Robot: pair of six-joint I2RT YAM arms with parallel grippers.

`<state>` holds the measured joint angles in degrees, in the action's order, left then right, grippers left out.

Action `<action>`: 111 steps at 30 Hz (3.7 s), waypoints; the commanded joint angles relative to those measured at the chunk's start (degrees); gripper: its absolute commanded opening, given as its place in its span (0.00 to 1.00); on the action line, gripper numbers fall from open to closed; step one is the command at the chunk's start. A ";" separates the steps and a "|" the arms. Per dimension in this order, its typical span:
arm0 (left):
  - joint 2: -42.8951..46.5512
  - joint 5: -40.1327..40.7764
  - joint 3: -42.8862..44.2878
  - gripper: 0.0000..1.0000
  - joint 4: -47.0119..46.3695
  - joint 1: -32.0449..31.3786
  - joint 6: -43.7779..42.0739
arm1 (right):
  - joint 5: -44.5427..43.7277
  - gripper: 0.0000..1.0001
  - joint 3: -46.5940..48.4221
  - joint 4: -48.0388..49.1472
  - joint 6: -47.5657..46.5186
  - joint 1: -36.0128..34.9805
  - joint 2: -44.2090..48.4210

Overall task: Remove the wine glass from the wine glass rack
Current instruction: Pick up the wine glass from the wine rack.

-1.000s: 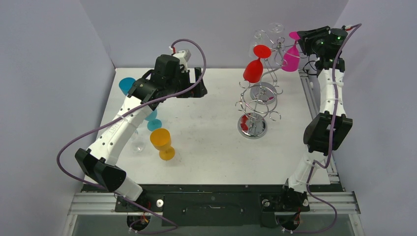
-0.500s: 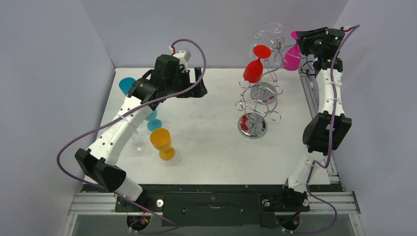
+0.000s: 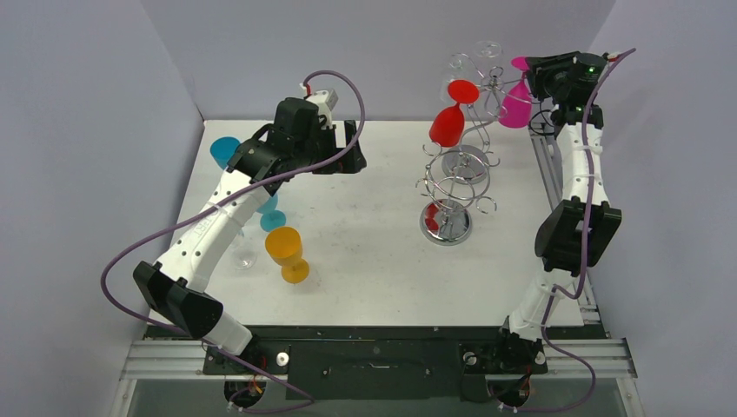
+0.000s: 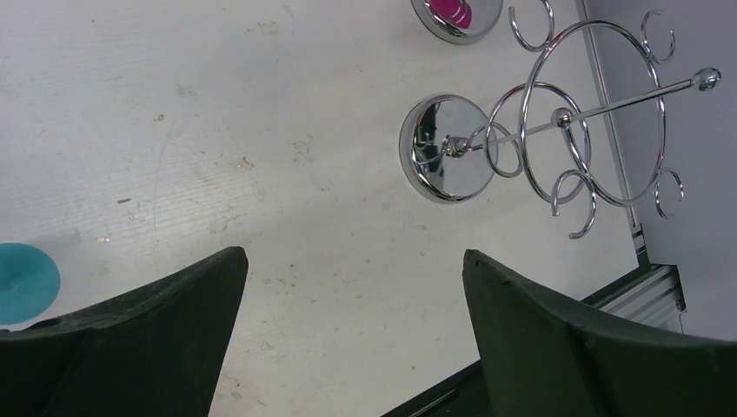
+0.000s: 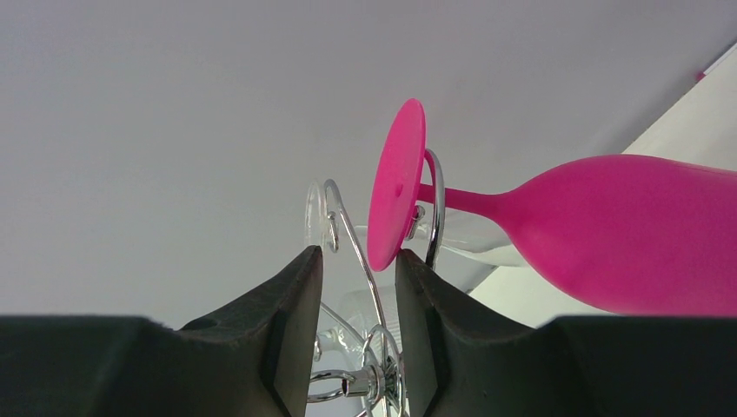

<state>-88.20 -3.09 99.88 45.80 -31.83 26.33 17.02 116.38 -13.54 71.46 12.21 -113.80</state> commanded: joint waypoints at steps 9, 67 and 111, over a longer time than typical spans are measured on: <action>0.95 -0.56 -0.35 0.92 -3.69 0.62 -0.06 | -3.49 0.28 2.57 -5.18 1.50 -1.43 0.47; 2.63 -3.00 -2.74 0.93 -5.92 3.09 0.63 | -3.89 0.00 -3.36 2.01 9.38 -2.09 4.88; 2.39 -2.53 -1.43 0.93 -4.86 3.09 0.46 | 1.88 0.00 -4.92 12.63 11.81 -0.62 3.69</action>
<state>-87.61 -5.41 96.88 42.94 -29.08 26.76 17.02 110.87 -5.17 83.02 11.64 -111.50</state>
